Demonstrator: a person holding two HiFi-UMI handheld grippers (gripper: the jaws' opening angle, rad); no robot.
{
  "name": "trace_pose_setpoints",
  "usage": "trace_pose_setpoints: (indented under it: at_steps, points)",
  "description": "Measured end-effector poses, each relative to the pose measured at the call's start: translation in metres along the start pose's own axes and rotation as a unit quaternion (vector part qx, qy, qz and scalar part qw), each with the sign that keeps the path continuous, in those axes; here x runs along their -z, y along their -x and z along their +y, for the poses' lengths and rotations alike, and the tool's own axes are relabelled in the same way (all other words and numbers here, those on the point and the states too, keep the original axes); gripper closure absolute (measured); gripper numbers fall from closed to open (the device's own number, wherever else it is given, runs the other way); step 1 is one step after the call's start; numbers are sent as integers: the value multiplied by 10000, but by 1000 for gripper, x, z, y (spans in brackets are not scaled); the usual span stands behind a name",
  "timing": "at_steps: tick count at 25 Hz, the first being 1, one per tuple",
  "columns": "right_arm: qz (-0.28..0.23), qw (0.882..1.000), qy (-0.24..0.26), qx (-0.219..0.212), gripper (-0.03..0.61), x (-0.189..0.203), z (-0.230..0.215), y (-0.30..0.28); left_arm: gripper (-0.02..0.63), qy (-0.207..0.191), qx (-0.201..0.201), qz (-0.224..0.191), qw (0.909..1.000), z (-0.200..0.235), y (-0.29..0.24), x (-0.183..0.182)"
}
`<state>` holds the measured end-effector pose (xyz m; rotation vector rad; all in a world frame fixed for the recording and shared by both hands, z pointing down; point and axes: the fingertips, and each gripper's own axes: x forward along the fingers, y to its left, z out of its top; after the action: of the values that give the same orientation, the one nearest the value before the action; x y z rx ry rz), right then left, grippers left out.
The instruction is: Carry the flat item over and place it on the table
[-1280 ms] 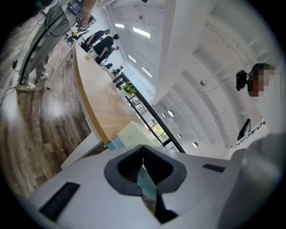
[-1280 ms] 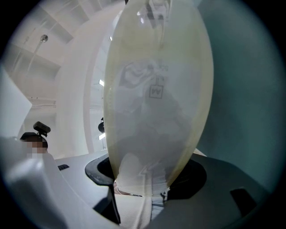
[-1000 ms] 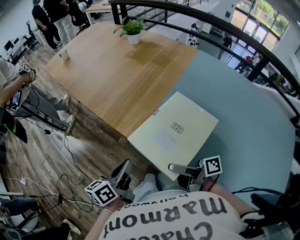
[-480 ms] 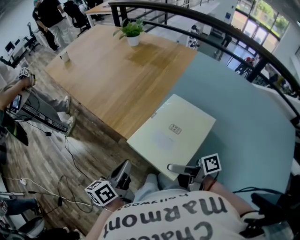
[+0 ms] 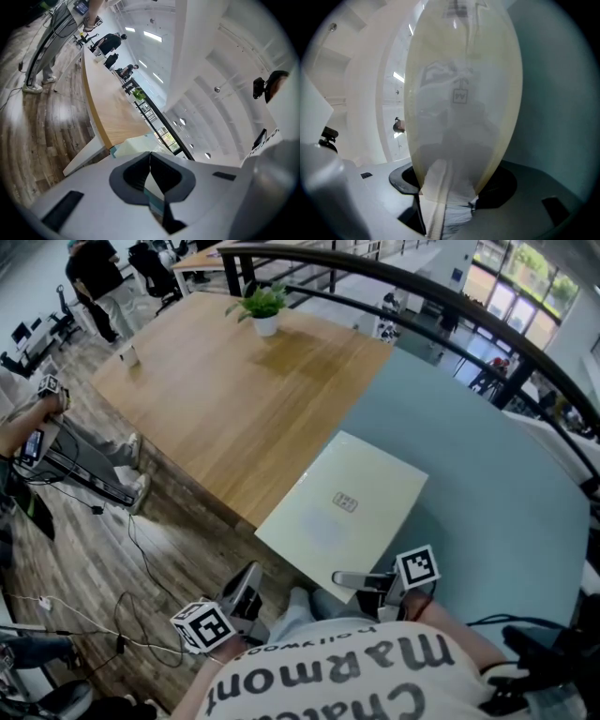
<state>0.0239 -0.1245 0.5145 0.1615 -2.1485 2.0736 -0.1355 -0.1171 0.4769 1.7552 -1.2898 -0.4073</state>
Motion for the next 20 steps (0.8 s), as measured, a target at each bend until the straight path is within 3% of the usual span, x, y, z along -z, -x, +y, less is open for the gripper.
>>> trace_pose_setpoints:
  at_steps: [15, 20]
  points:
    - [202, 9994, -10, 272, 275, -4, -12, 1, 609, 6, -12, 11, 10000, -2, -12, -1]
    - [194, 9961, -454, 738, 272, -5, -24, -1, 609, 64, 24, 83, 9999, 2, -24, -1]
